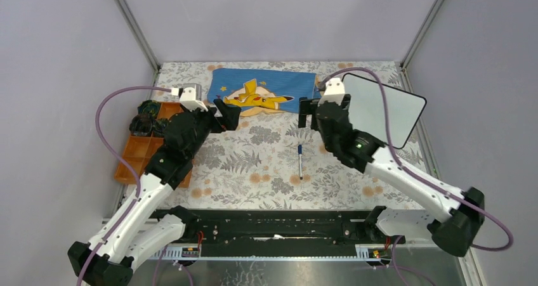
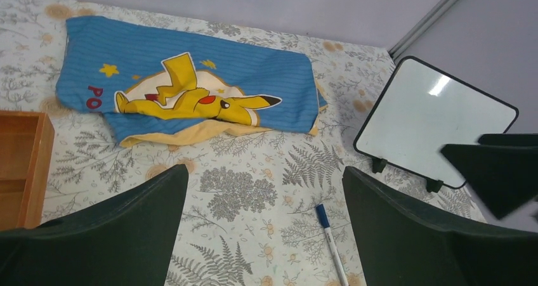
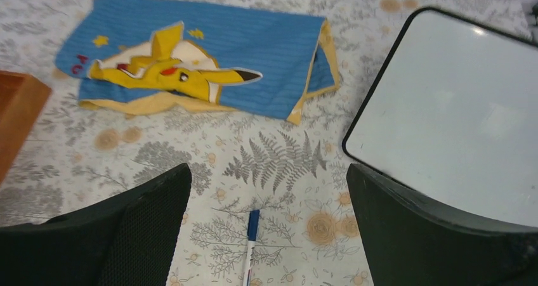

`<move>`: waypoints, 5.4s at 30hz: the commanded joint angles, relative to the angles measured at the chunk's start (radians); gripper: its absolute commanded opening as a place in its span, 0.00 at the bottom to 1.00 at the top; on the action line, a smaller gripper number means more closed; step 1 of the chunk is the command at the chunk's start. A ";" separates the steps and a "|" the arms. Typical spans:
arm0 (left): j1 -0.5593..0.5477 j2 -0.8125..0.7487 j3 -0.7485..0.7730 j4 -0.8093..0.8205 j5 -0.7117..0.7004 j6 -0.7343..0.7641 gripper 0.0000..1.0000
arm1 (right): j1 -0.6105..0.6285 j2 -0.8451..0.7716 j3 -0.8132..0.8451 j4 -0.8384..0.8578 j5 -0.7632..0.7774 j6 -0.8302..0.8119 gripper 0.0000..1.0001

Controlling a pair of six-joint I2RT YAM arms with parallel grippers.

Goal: Write a sentence on the whiteboard
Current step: Move the whiteboard to the center of the board.

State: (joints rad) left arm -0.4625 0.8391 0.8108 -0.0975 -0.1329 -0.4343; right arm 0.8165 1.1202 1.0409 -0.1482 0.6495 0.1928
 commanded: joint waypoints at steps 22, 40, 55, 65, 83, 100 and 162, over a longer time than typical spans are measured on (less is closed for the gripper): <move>0.008 -0.050 -0.123 0.156 0.064 0.034 0.99 | -0.169 0.408 -0.104 -0.071 -0.473 0.274 0.62; 0.007 -0.063 -0.125 0.152 0.084 0.016 0.99 | -0.256 0.251 -0.297 -0.027 0.024 0.504 0.59; -0.011 -0.083 -0.128 0.144 0.076 0.013 0.99 | -0.405 0.463 -0.207 0.126 0.060 0.463 0.65; -0.015 -0.081 -0.129 0.145 0.076 0.012 0.99 | -0.456 0.569 -0.162 0.195 0.038 0.426 0.61; -0.014 -0.065 -0.129 0.150 0.078 0.012 0.99 | -0.482 0.665 -0.112 0.219 0.013 0.387 0.47; -0.017 -0.075 -0.134 0.148 0.083 0.008 0.99 | -0.482 0.644 -0.133 0.198 -0.004 0.390 0.26; -0.088 -0.087 -0.131 0.128 0.050 0.023 0.99 | 0.164 0.813 0.129 -0.062 0.109 0.546 0.05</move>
State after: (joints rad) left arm -0.5434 0.7563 0.6689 0.0002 -0.0704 -0.4198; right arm 0.9516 1.9018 1.0996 -0.2024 0.7216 0.7452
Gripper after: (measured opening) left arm 0.987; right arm 0.233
